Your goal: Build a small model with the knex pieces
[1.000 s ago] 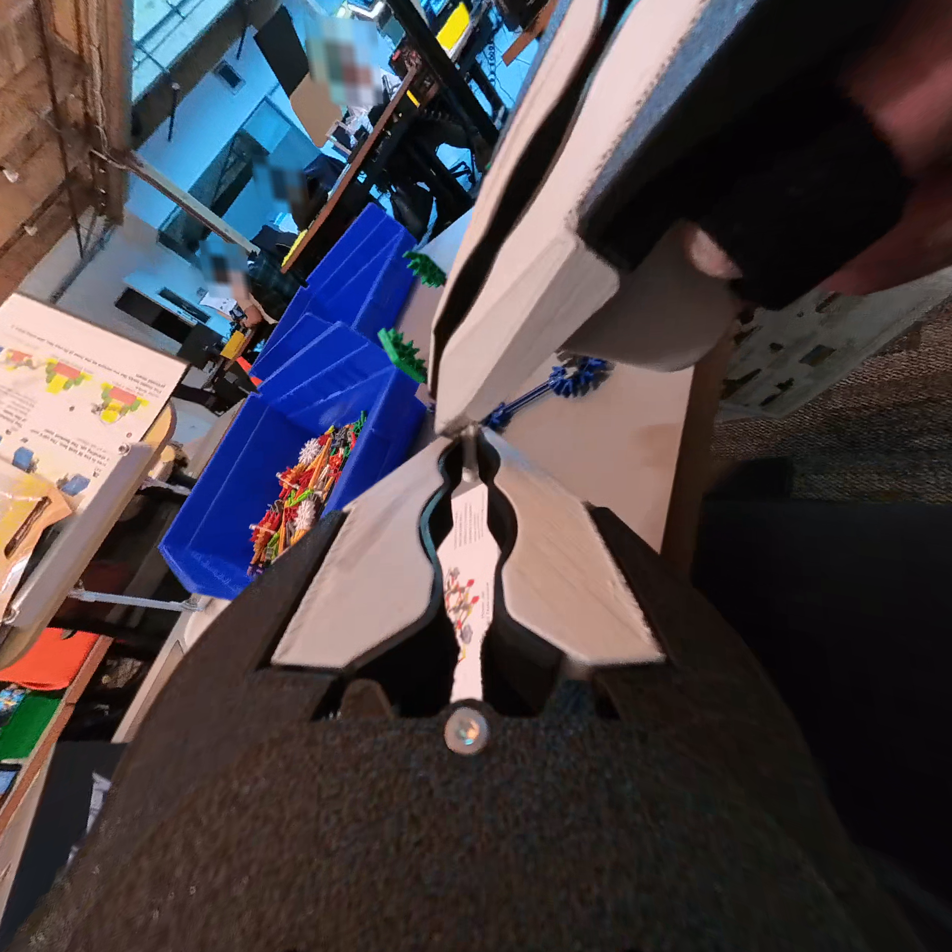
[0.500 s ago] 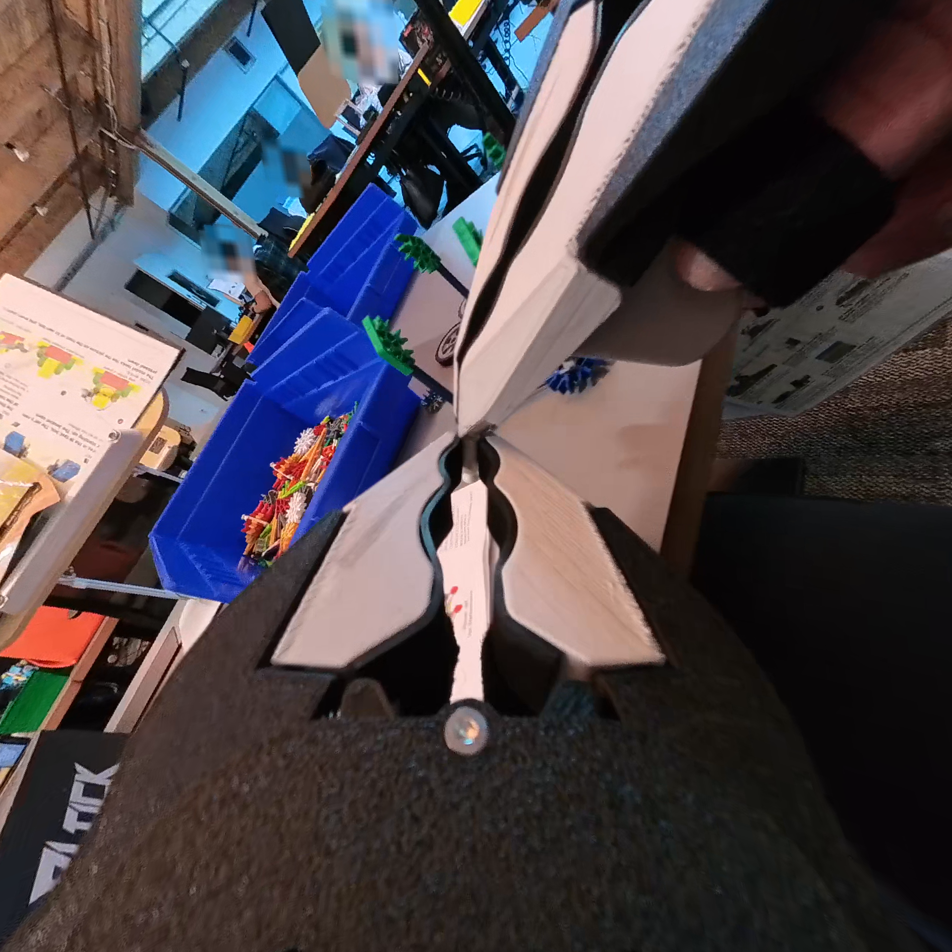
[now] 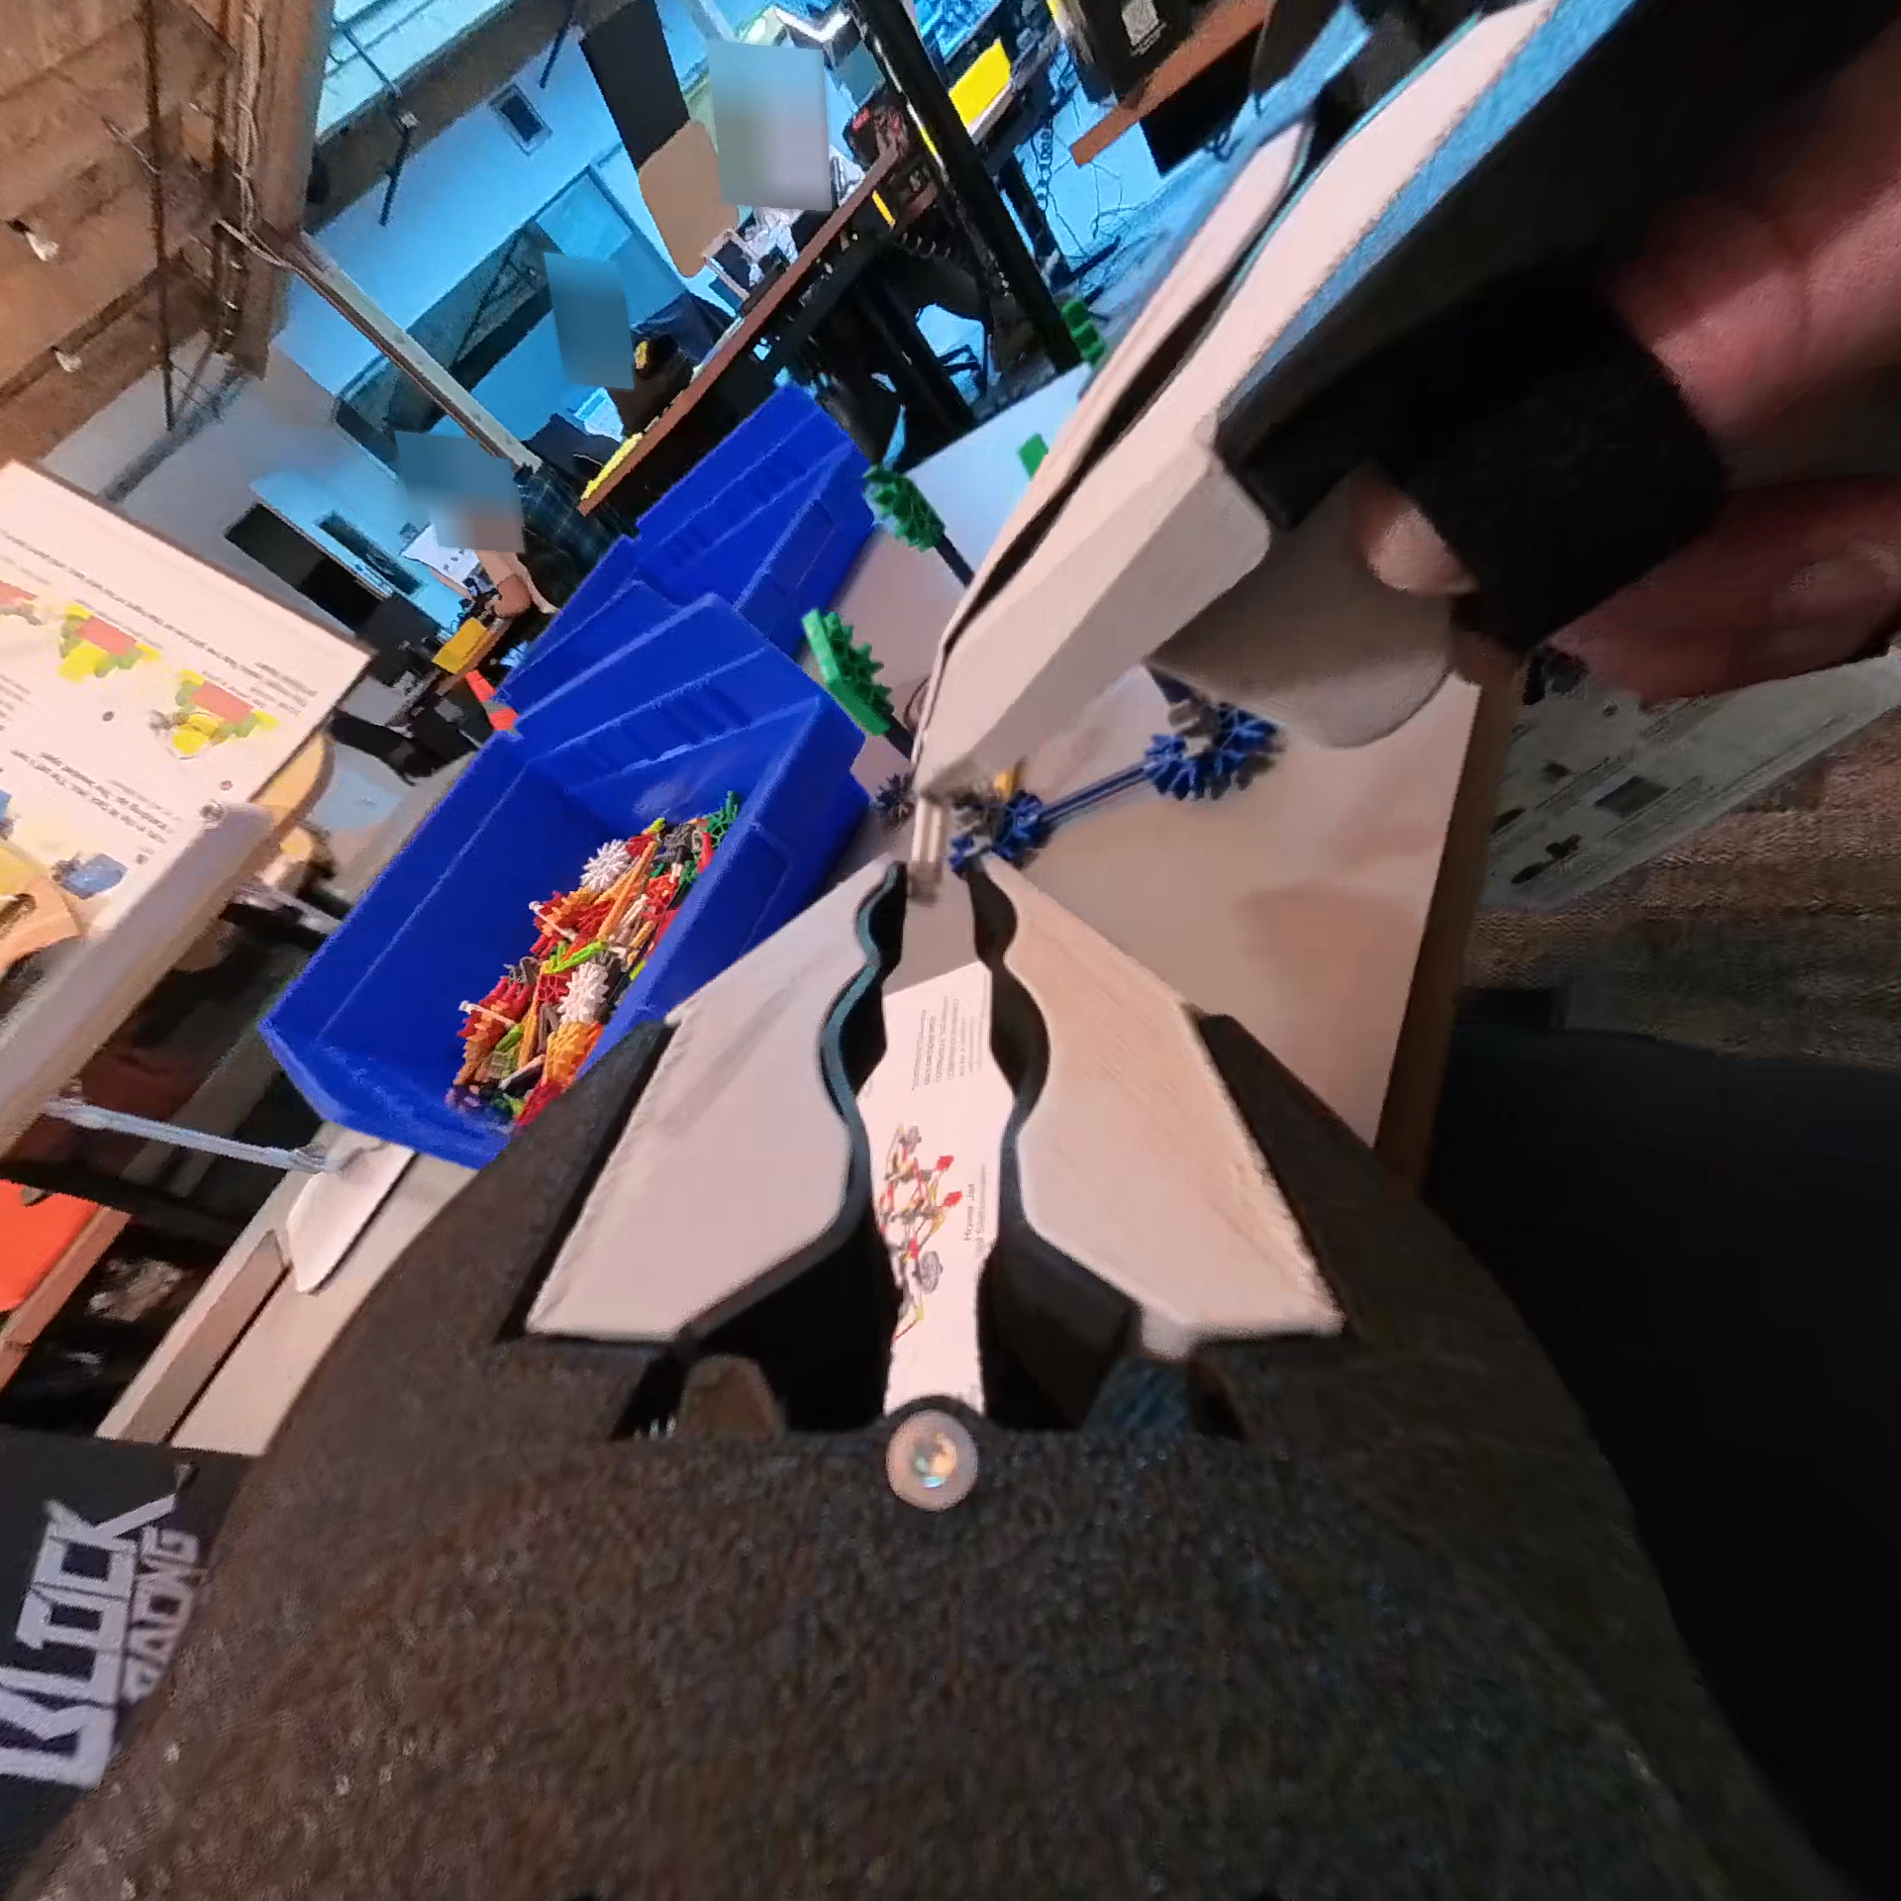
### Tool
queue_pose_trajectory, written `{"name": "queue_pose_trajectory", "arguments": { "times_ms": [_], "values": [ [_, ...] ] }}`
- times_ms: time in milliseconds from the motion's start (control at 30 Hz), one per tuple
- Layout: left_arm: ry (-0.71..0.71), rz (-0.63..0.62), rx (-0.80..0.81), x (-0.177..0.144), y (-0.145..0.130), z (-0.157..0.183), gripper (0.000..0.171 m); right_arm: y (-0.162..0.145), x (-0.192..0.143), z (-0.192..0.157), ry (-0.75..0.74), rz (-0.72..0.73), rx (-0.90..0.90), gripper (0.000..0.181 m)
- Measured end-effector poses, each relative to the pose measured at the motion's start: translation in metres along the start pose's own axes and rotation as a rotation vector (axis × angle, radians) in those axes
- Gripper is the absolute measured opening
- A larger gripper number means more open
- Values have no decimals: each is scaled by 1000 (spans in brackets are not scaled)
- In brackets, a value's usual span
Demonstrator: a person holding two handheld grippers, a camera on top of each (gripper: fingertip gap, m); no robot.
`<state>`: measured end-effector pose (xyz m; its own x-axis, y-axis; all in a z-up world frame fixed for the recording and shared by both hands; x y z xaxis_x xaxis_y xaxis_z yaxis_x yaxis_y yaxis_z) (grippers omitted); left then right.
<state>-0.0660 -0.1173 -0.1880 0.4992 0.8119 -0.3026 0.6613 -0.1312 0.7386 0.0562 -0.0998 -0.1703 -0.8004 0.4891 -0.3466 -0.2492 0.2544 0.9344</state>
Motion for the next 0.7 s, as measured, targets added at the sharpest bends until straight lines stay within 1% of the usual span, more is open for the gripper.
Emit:
{"name": "queue_pose_trajectory", "arguments": {
  "times_ms": [100, 167, 267, 367, 400, 433, 467, 633, 700],
  "values": [
    [-3, -85, -7, -1, -7, -12, 13, 4, -4, 7, -21, 25, 15, 5],
    [-37, -137, -67, -3, -15, -23, 15, 6, -5, 11, -38, 27, 9, 5],
    [-88, -293, -81, -2, -36, -32, 15, 6, -8, 18, -34, 38, 38, 5],
    [-215, -430, -104, -1, -60, -29, 13, 4, -9, 20, -14, 56, 49, 5],
    [-232, -452, -107, -2, -68, -29, 8, 3, -9, 20, -8, 61, 49, 5],
    [-239, -449, -128, -4, -72, -32, 1, 2, -10, 21, -4, 63, 52, 5],
    [-259, -447, -144, -7, -76, -34, 0, 1, -11, 22, -1, 64, 57, 5],
    [-365, -433, -159, -25, -92, -49, 0, -1, -28, 29, 19, 104, 67, 5],
    [-372, -438, -126, -31, -100, -57, 0, 0, -37, 35, 1, 115, 67, 5]
  ]
}}
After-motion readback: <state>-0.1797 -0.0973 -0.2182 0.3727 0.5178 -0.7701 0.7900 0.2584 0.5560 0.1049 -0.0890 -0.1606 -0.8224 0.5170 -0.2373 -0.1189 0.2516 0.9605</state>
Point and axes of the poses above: each gripper's, where its closed fingertips meet, x out along the fingers, y out of its top, z = x × y across the jaws, the point moved 9 cm from there along -x, back along the fingers, and after that the axes turned 7 degrees about -z, right-handed, at the moved point
